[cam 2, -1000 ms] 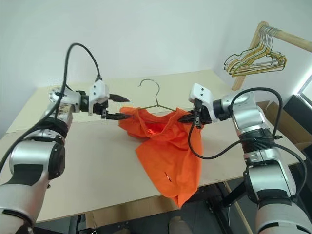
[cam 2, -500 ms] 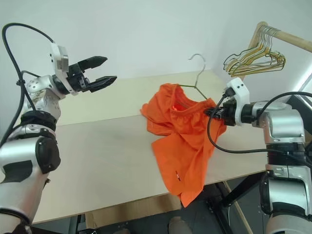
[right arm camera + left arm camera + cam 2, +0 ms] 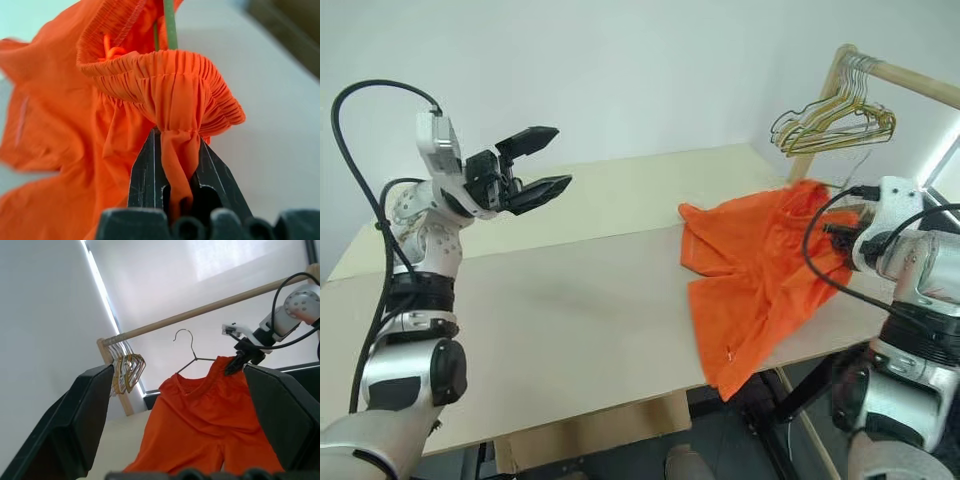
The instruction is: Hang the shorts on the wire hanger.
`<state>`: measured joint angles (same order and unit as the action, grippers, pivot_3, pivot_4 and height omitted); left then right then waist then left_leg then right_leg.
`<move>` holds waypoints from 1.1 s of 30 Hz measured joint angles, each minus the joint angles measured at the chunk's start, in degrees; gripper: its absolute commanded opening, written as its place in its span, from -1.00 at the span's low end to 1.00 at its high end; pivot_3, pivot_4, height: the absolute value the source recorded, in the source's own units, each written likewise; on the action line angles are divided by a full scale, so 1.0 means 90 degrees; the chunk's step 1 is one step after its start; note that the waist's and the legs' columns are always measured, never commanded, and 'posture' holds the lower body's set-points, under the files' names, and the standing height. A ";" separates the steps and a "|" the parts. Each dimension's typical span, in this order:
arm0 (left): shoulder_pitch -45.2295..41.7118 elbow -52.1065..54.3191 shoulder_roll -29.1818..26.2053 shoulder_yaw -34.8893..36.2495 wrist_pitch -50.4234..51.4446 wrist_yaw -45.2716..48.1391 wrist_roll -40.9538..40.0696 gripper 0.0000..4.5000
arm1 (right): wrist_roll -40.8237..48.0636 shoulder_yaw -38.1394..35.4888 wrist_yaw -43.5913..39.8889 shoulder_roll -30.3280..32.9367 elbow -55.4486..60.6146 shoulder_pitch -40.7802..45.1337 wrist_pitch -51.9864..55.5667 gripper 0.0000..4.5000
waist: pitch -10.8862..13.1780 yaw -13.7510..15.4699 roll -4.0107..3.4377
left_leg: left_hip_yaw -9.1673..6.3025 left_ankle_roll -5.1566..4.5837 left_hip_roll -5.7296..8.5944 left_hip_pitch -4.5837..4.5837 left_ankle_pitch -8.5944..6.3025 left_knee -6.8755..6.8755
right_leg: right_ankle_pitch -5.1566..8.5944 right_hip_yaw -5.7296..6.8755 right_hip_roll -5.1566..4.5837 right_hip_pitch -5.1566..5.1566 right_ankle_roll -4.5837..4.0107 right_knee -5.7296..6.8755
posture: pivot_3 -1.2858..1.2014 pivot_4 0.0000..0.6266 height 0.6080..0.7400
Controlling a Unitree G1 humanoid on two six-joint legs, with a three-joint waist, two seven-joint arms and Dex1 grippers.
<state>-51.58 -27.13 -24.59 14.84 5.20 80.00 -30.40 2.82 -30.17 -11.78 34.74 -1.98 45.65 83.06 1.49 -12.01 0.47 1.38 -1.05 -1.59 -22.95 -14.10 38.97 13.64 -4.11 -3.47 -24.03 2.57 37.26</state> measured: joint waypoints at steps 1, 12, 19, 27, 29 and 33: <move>0.0101 0.0133 0.0012 -0.0007 0.0111 -0.0030 -0.0092 0.98 | -0.0141 -0.0102 0.0303 -0.0087 0.0020 0.0045 -0.0058 -1.00 | -0.0002 -0.0027 -0.0003 | 0.0000 0.0000 0.0000 0.0003 0.0000 -0.0001 | 0.0000 -0.0001 0.0001 0.0003 0.0000 0.0001 | -0.15 -1.00 1.00; 0.0915 0.1348 0.0299 -0.0148 0.1159 -0.0718 -0.0749 0.98 | -0.0926 -0.0253 0.2590 -0.0916 -0.0640 0.0475 -0.1921 -1.00 | -0.0004 -0.0346 -0.0008 | -0.0001 0.0003 0.0002 0.0077 0.0003 -0.0021 | -0.0002 -0.0009 0.0004 0.0085 0.0003 -0.0024 | -0.12 -1.00 1.00; 0.1225 0.1823 0.0414 -0.0177 0.1305 -0.1060 -0.0902 0.98 | -0.0966 -0.0193 0.3352 -0.0635 -0.2496 0.0840 -0.3916 -1.00 | -0.0002 -0.0362 -0.0010 | 0.0002 0.0003 0.0006 0.0105 0.0003 -0.0027 | 0.0000 -0.0012 0.0006 0.0113 0.0005 -0.0031 | -0.11 -1.00 1.00; 0.1277 0.1840 0.0427 -0.0282 0.1242 -0.1105 -0.0893 0.98 | -0.0518 -0.0303 0.3583 0.0233 -0.4725 0.1769 -0.5276 -1.00 | 0.0005 -0.0351 -0.0019 | 0.0008 0.0002 0.0007 0.0104 0.0003 -0.0039 | -0.0001 -0.0014 0.0006 0.0116 0.0005 -0.0050 | -0.11 -1.00 1.00; 0.1277 0.1840 0.0426 -0.0287 0.1238 -0.1106 -0.0892 0.98 | -0.0334 -0.0388 0.3604 0.0484 -0.5317 0.2031 -0.5577 -1.00 | 0.0006 -0.0350 -0.0019 | 0.0009 0.0002 0.0008 0.0105 0.0003 -0.0041 | 0.0000 -0.0014 0.0006 0.0119 0.0005 -0.0055 | -0.11 -1.00 1.00; 0.1278 0.1839 0.0421 -0.0345 0.1219 -0.1095 -0.0881 0.98 | 0.0115 -0.0636 0.3680 0.0866 -0.6341 0.2470 -0.5905 -1.00 | 0.0009 -0.0356 -0.0017 | 0.0020 0.0002 0.0008 0.0114 0.0003 -0.0047 | 0.0001 -0.0014 0.0006 0.0131 0.0007 -0.0062 | -0.11 -1.00 1.00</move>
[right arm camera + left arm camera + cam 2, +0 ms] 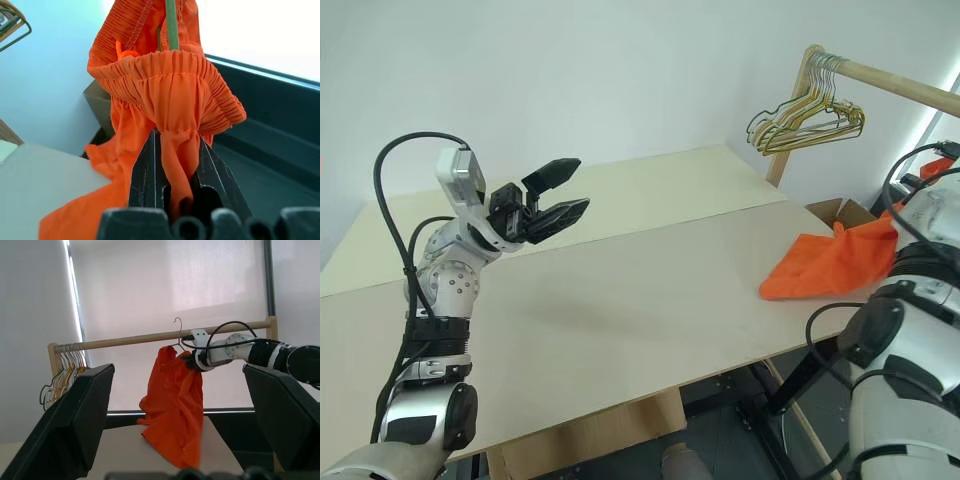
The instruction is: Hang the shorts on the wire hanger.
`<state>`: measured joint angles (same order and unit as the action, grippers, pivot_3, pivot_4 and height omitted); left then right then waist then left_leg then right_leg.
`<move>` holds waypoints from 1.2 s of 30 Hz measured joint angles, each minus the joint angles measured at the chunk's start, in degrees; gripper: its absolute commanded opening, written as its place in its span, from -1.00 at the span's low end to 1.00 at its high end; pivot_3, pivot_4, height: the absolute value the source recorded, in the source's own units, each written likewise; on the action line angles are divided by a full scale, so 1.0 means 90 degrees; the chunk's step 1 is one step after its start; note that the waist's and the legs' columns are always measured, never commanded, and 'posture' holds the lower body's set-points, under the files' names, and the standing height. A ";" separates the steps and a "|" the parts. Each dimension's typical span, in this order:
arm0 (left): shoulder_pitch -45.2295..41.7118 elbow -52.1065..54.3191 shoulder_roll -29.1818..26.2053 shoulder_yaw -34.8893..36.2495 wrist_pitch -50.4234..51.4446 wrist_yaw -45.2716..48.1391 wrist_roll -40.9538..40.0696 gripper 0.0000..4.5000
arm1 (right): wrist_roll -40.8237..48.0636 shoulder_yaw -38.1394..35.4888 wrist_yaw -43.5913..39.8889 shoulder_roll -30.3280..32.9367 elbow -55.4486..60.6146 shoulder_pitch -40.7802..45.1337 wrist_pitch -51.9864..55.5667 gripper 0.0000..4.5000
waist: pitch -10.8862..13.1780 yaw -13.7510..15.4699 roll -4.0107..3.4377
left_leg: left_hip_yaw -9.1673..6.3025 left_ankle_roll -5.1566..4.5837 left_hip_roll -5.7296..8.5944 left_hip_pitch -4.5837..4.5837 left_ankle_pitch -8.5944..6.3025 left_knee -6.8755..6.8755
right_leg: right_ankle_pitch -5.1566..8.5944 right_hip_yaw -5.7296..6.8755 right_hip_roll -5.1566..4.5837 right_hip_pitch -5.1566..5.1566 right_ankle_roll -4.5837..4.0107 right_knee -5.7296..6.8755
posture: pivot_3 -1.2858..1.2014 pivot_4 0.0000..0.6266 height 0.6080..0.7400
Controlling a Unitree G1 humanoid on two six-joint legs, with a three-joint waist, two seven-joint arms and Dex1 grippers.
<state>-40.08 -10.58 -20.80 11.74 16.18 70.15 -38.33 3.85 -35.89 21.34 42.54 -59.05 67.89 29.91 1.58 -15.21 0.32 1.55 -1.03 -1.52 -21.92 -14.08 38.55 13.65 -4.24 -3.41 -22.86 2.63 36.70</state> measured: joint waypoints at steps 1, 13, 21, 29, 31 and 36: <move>0.0000 0.0000 -0.0001 -0.0026 -0.0001 0.0004 0.0001 0.98 | 0.0098 -0.0059 0.0018 0.0033 -0.0139 0.0059 -0.0020 -1.00 | 0.0001 -0.0002 0.0001 | 0.0001 0.0000 0.0000 0.0007 0.0000 -0.0003 | 0.0001 -0.0001 0.0000 0.0007 0.0001 -0.0002 | -0.10 -1.00 1.00; 0.0082 0.0031 -0.0123 -0.0109 0.0000 0.0055 0.0001 0.98 | 0.0790 -0.0073 0.0298 0.0250 -0.1005 0.0181 -0.0246 -1.00 | 0.0012 0.0032 -0.0001 | 0.0002 -0.0001 -0.0001 0.0064 -0.0001 -0.0043 | 0.0023 -0.0007 -0.0001 0.0070 0.0044 -0.0070 | -0.10 -1.00 1.00; 0.0206 0.0119 -0.0131 -0.0178 -0.0003 0.0022 0.0003 1.00 | 0.0957 0.0091 0.0334 0.0311 -0.1166 0.0212 -0.0244 -0.34 | 0.0013 0.0045 -0.0002 | 0.0006 -0.0002 -0.0001 0.0065 -0.0002 -0.0065 | 0.0014 -0.0010 -0.0001 0.0070 0.0029 -0.0084 | -0.09 -1.00 1.00; 0.0211 0.0120 -0.0131 -0.0208 -0.0112 0.0021 0.0005 1.00 | 0.0924 0.0390 0.0529 0.0313 -0.1072 0.0216 -0.0312 0.91 | 0.0014 0.0057 -0.0002 | 0.0007 -0.0002 -0.0001 0.0066 -0.0002 -0.0066 | 0.0011 -0.0010 -0.0001 0.0069 0.0024 -0.0085 | -0.09 -1.00 1.00; 0.0211 0.0120 -0.0131 -0.0214 -0.0114 0.0021 0.0005 1.00 | 0.0902 0.0449 0.0659 0.0313 -0.0958 0.0214 -0.0323 0.98 | 0.0014 0.0063 -0.0003 | 0.0007 -0.0002 -0.0001 0.0066 -0.0002 -0.0067 | 0.0011 -0.0010 -0.0001 0.0069 0.0024 -0.0085 | -0.09 -1.00 1.00; 0.0212 0.0119 -0.0135 -0.0217 -0.0116 0.0023 0.0005 1.00 | 0.0499 0.0934 0.1128 0.0309 -0.0260 0.0069 -0.0464 0.98 | 0.0016 0.0084 -0.0006 | 0.0008 -0.0002 -0.0001 0.0065 -0.0002 -0.0068 | 0.0011 -0.0013 -0.0001 0.0066 0.0025 -0.0085 | -0.10 -1.00 1.00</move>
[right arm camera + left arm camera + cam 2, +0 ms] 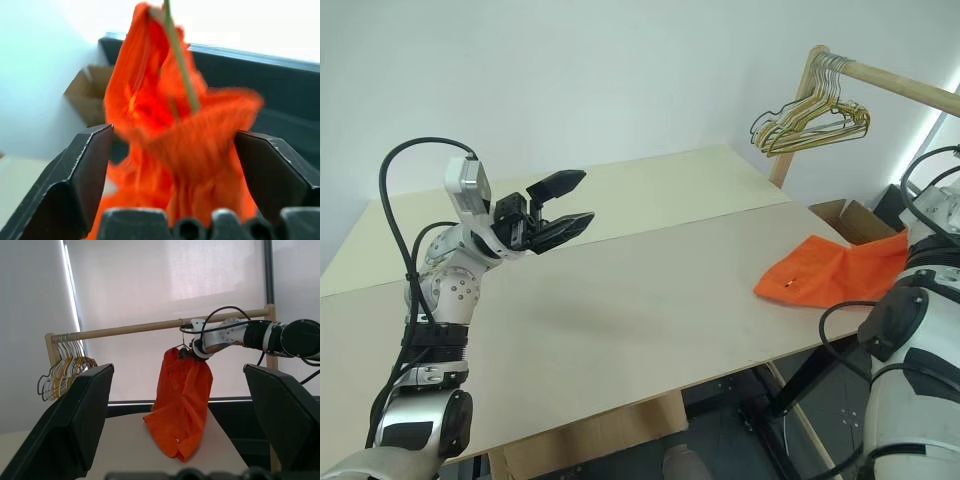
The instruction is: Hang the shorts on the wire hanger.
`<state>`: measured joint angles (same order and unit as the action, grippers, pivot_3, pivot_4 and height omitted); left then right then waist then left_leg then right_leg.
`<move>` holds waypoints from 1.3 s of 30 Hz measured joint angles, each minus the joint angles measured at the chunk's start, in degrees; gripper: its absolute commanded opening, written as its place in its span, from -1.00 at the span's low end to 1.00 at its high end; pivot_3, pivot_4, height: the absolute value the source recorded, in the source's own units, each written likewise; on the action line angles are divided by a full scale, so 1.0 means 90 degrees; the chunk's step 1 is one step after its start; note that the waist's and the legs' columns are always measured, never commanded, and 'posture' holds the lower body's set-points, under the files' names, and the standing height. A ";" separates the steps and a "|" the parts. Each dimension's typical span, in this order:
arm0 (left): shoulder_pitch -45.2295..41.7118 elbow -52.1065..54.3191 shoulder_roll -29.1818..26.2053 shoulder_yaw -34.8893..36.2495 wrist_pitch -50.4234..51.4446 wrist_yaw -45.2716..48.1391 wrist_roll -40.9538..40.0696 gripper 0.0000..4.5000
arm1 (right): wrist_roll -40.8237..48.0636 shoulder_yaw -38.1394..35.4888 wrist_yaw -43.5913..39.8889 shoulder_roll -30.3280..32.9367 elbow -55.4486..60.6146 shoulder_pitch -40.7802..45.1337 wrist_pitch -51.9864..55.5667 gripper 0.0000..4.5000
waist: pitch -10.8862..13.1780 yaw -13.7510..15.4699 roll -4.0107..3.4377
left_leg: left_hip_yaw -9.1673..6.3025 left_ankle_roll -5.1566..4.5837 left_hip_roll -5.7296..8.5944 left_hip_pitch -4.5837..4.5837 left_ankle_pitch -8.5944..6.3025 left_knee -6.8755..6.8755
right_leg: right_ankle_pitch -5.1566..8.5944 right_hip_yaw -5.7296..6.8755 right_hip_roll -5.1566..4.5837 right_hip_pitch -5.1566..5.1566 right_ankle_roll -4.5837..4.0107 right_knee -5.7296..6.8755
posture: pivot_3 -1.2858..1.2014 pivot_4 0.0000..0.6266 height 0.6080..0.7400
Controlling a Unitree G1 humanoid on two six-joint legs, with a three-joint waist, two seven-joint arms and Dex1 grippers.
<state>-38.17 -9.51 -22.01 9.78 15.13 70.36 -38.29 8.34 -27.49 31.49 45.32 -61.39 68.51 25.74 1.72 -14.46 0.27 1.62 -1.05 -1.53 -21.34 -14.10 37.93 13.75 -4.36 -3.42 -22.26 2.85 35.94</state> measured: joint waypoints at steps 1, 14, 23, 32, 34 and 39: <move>0.0000 0.0000 -0.0001 -0.0001 -0.0001 0.0001 0.0000 1.00 | -0.0132 0.0128 0.0085 -0.0007 0.0198 -0.0056 -0.0030 0.98 | 0.0000 0.0004 0.0000 | 0.0000 0.0000 0.0000 0.0000 0.0000 -0.0001 | 0.0000 -0.0001 0.0000 0.0000 0.0000 0.0000 | -0.10 -1.00 1.00; 0.0120 -0.0123 -0.0721 0.0078 -0.0076 -0.0148 0.0248 1.00 | -0.1818 0.2260 -0.0686 -0.0468 0.2370 -0.0767 -0.1010 0.98 | -0.0001 -0.0056 -0.0003 | 0.0011 -0.0001 -0.0006 0.0020 0.0000 -0.0005 | 0.0001 -0.0025 0.0005 -0.0001 0.0005 0.0011 | -0.07 -1.00 1.00; 0.1799 0.0696 -0.1873 0.0500 0.0355 -0.0275 0.0252 1.00 | -0.0771 0.2987 -0.4799 -0.1044 0.3810 -0.1659 -0.1098 0.98 | 0.0006 0.0155 0.0006 | 0.0006 -0.0003 -0.0020 0.0018 -0.0003 -0.0009 | -0.0010 -0.0013 0.0009 -0.0007 -0.0014 0.0012 | 0.01 -1.00 1.00; 0.3393 0.1317 -0.2560 0.1292 0.0709 -0.0605 0.0289 1.00 | -0.0395 0.4342 -0.8716 -0.0683 0.5363 -0.2928 -0.1027 0.98 | 0.0014 0.0935 0.0018 | 0.0003 -0.0003 -0.0030 0.0012 -0.0005 -0.0009 | -0.0005 0.0031 0.0003 -0.0015 -0.0028 0.0015 | 0.09 -1.00 1.00; 0.3564 0.1366 -0.2614 0.1293 0.0700 -0.0670 0.0399 1.00 | -0.0292 0.4467 -0.9162 -0.0680 0.5559 -0.3109 -0.1024 0.98 | 0.0017 0.1117 0.0023 | 0.0007 -0.0002 -0.0030 0.0012 -0.0005 -0.0009 | -0.0004 0.0036 0.0004 -0.0018 -0.0034 0.0017 | 0.10 -1.00 1.00; 0.3739 0.1624 -0.2625 0.1295 0.0706 -0.0855 0.0492 1.00 | -0.0294 0.4481 -0.9691 -0.0672 0.5777 -0.3199 -0.1024 0.98 | 0.0018 0.1516 0.0032 | 0.0048 -0.0001 -0.0034 0.0002 -0.0004 -0.0009 | -0.0003 0.0045 0.0009 -0.0034 -0.0050 0.0020 | 0.16 -1.00 1.00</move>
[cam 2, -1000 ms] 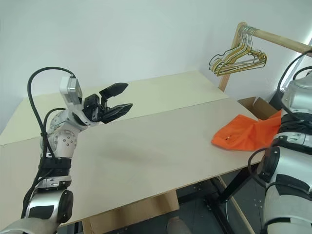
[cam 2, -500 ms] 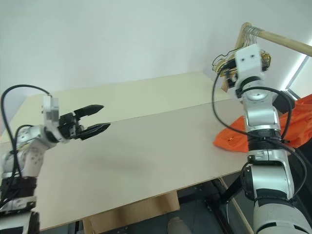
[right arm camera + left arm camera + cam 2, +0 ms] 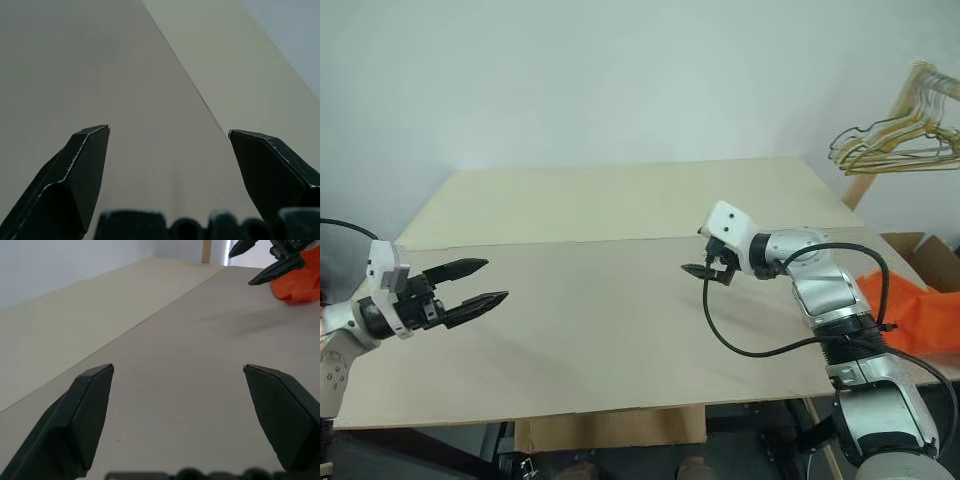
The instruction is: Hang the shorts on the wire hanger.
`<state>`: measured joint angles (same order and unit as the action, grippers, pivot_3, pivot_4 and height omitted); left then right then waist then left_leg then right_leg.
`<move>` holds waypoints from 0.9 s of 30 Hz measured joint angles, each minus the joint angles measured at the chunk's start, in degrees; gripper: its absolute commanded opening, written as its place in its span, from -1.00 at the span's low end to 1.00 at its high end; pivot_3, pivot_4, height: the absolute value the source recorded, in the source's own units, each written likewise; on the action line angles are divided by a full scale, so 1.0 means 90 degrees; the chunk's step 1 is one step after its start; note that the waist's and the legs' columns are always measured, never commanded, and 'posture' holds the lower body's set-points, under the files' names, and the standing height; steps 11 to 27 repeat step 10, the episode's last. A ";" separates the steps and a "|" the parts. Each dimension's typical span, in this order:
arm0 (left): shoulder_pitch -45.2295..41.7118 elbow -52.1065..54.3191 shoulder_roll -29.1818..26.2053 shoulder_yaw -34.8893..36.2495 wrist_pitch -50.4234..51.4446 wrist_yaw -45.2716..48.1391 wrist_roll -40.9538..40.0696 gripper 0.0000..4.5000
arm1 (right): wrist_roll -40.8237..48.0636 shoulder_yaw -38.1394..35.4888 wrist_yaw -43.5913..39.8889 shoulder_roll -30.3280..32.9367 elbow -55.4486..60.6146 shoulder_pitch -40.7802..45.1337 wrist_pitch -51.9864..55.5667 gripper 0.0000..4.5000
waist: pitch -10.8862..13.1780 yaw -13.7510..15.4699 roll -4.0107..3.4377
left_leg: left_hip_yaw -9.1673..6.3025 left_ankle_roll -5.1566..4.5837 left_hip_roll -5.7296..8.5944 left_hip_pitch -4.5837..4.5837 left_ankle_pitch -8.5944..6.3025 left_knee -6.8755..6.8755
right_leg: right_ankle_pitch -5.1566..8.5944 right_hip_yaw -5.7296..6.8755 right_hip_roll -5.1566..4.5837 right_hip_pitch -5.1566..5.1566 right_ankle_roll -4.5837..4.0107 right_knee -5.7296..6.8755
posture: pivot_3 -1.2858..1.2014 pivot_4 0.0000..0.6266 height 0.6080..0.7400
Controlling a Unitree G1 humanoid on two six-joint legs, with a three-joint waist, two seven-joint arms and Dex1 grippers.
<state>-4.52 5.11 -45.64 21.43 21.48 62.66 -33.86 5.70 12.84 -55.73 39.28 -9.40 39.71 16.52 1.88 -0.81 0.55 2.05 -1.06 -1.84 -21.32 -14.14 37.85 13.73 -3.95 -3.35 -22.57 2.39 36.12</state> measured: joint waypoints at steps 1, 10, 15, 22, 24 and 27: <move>0.0044 0.0141 0.0010 0.0000 0.0005 -0.0056 -0.0003 1.00 | -0.0027 0.0000 -0.0019 0.0010 -0.0021 -0.0035 0.0001 0.98 | 0.0000 0.0060 0.0004 | 0.0003 0.0000 0.0000 -0.0004 0.0000 0.0000 | 0.0001 0.0001 0.0000 -0.0004 -0.0003 0.0001 | 0.17 -1.00 1.00; 0.0260 0.0588 0.0085 0.0006 0.0013 -0.0176 -0.0204 1.00 | -0.0359 -0.0002 -0.0046 0.0011 -0.0222 -0.0285 -0.0003 0.98 | -0.0002 0.0412 0.0008 | 0.0013 0.0004 0.0001 -0.0089 0.0003 0.0000 | -0.0005 0.0001 0.0007 -0.0086 -0.0014 0.0009 | 0.18 -1.00 1.00; 0.0260 0.0588 0.0085 0.0006 0.0013 -0.0176 -0.0204 1.00 | -0.0359 -0.0002 -0.0046 0.0011 -0.0222 -0.0285 -0.0003 0.98 | -0.0002 0.0412 0.0008 | 0.0013 0.0004 0.0001 -0.0089 0.0003 0.0000 | -0.0005 0.0001 0.0007 -0.0086 -0.0014 0.0009 | 0.18 -1.00 1.00; 0.0260 0.0588 0.0085 0.0006 0.0013 -0.0176 -0.0204 1.00 | -0.0359 -0.0002 -0.0046 0.0011 -0.0222 -0.0285 -0.0003 0.98 | -0.0002 0.0412 0.0008 | 0.0013 0.0004 0.0001 -0.0089 0.0003 0.0000 | -0.0005 0.0001 0.0007 -0.0086 -0.0014 0.0009 | 0.18 -1.00 1.00; 0.0260 0.0588 0.0085 0.0006 0.0013 -0.0176 -0.0204 1.00 | -0.0359 -0.0002 -0.0046 0.0011 -0.0222 -0.0285 -0.0003 0.98 | -0.0002 0.0412 0.0008 | 0.0013 0.0004 0.0001 -0.0089 0.0003 0.0000 | -0.0005 0.0001 0.0007 -0.0086 -0.0014 0.0009 | 0.18 -1.00 1.00; 0.0260 0.0588 0.0085 0.0006 0.0013 -0.0176 -0.0204 1.00 | -0.0359 -0.0002 -0.0046 0.0011 -0.0222 -0.0285 -0.0003 0.98 | -0.0002 0.0412 0.0008 | 0.0013 0.0004 0.0001 -0.0089 0.0003 0.0000 | -0.0005 0.0001 0.0007 -0.0086 -0.0014 0.0009 | 0.18 -1.00 1.00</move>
